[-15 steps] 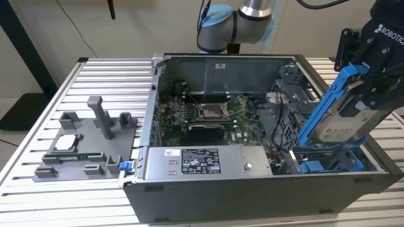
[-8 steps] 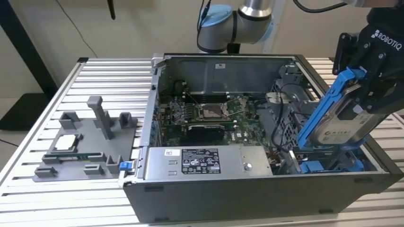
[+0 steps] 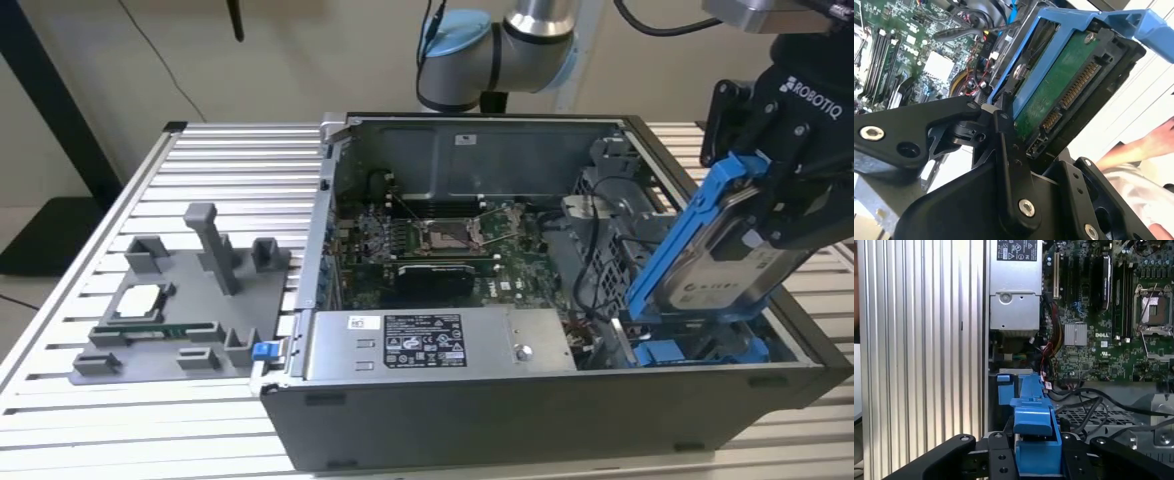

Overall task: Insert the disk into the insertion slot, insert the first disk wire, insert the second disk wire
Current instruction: 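Insert the disk into the insertion slot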

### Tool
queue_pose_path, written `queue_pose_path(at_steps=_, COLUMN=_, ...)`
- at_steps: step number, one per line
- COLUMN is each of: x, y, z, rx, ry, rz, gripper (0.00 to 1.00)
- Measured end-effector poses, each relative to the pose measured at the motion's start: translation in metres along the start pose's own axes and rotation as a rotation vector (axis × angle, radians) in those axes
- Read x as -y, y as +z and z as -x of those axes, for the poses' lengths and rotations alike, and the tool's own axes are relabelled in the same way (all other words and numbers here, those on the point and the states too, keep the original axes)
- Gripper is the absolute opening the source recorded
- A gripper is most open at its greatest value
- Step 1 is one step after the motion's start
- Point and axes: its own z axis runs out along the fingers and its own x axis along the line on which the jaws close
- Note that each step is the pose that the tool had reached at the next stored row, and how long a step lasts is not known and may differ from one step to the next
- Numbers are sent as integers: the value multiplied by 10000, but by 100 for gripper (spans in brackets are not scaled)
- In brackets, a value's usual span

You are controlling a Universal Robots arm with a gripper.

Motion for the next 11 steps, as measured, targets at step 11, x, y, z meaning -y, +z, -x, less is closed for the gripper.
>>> queue_pose_path(at_steps=11, x=21, y=107, z=1, rx=0, ry=1, rz=-1, gripper=0)
